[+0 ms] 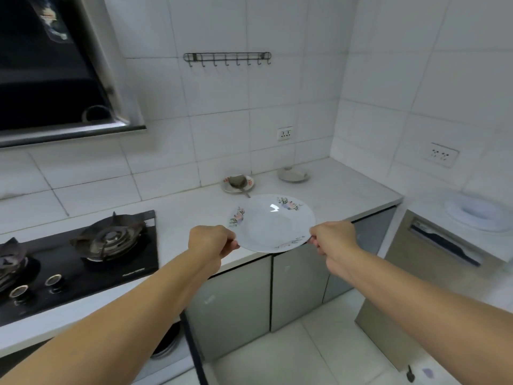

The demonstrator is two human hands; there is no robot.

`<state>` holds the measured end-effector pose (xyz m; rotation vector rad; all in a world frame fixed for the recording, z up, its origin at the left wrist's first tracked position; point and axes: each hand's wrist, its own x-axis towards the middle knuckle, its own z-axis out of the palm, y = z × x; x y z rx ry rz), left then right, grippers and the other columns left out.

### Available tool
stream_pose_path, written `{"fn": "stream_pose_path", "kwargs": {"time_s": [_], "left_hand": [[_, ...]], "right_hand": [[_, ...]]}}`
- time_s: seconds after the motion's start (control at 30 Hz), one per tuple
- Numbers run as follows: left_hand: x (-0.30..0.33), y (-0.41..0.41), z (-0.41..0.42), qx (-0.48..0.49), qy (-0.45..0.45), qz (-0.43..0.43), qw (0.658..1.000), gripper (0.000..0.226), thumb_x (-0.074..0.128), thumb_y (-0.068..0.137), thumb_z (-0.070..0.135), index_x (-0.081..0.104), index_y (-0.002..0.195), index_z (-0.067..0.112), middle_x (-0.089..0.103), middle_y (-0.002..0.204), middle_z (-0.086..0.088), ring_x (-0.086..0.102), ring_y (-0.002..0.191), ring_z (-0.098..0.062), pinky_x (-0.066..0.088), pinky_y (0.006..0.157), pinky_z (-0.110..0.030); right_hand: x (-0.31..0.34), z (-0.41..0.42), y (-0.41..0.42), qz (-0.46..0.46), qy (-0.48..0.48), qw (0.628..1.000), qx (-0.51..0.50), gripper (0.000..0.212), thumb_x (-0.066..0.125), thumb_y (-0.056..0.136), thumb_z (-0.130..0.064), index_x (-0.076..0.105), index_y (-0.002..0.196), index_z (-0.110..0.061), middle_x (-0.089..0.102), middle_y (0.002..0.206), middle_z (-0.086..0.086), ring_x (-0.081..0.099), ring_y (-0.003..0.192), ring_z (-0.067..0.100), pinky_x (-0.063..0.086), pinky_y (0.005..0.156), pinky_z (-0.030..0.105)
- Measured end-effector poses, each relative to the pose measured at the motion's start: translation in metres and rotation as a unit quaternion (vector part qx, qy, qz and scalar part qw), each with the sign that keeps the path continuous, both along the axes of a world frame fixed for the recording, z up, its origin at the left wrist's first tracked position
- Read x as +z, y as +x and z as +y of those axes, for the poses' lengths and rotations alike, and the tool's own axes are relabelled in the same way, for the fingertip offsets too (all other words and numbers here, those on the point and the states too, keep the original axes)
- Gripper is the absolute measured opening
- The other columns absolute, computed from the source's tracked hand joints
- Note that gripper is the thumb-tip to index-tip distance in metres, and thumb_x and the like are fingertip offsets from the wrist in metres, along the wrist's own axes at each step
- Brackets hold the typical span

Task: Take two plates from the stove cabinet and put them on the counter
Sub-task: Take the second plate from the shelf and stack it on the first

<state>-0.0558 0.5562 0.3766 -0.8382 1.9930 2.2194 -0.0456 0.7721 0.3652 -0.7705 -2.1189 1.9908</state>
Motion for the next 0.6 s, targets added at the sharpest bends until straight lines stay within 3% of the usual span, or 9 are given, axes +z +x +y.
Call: {"fn": "stream_pose_path", "kwargs": {"time_s": [0.17,0.27,0.4,0.6], "left_hand": [[-0.005,-0.033,0.067,-0.035,0.0,-0.003,0.999,0.007,0.062,0.077,-0.015,0.062,0.078,-0.008,0.065,0.068,-0.019,0.062,0.047,-0.023,0.054,0.044,-0.019],[-0.009,-0.058,0.101,-0.058,0.003,-0.004,0.998,0.007,0.061,0.078,-0.015,0.063,0.082,-0.01,0.066,0.072,-0.021,0.063,0.052,-0.025,0.054,0.043,-0.02],[-0.017,-0.098,0.137,-0.077,0.004,-0.008,0.997,0.007,0.062,0.078,-0.016,0.062,0.082,-0.01,0.066,0.075,-0.022,0.064,0.055,-0.027,0.054,0.042,-0.02],[-0.025,-0.165,0.178,-0.107,0.01,-0.009,0.994,0.007,0.062,0.078,-0.015,0.062,0.077,-0.008,0.067,0.071,-0.022,0.065,0.055,-0.026,0.055,0.05,-0.022]], "right_hand": [[-0.005,0.068,-0.022,-0.006,-0.025,0.999,-0.034,0.024,0.054,0.075,0.011,0.059,0.094,0.024,0.059,0.072,0.021,0.05,0.056,0.02,0.033,0.033,0.016],[-0.007,0.098,-0.037,-0.009,-0.032,0.998,-0.057,0.019,0.054,0.078,0.011,0.062,0.091,0.021,0.061,0.074,0.021,0.05,0.05,0.017,0.032,0.03,0.013],[-0.012,0.131,-0.061,-0.017,-0.027,0.996,-0.081,0.026,0.053,0.08,0.009,0.059,0.101,0.023,0.061,0.073,0.021,0.047,0.042,0.012,0.031,0.03,0.013],[-0.018,0.171,-0.116,-0.026,-0.022,0.992,-0.12,0.022,0.056,0.08,0.008,0.062,0.096,0.021,0.062,0.071,0.02,0.046,0.046,0.014,0.031,0.032,0.017]]}}
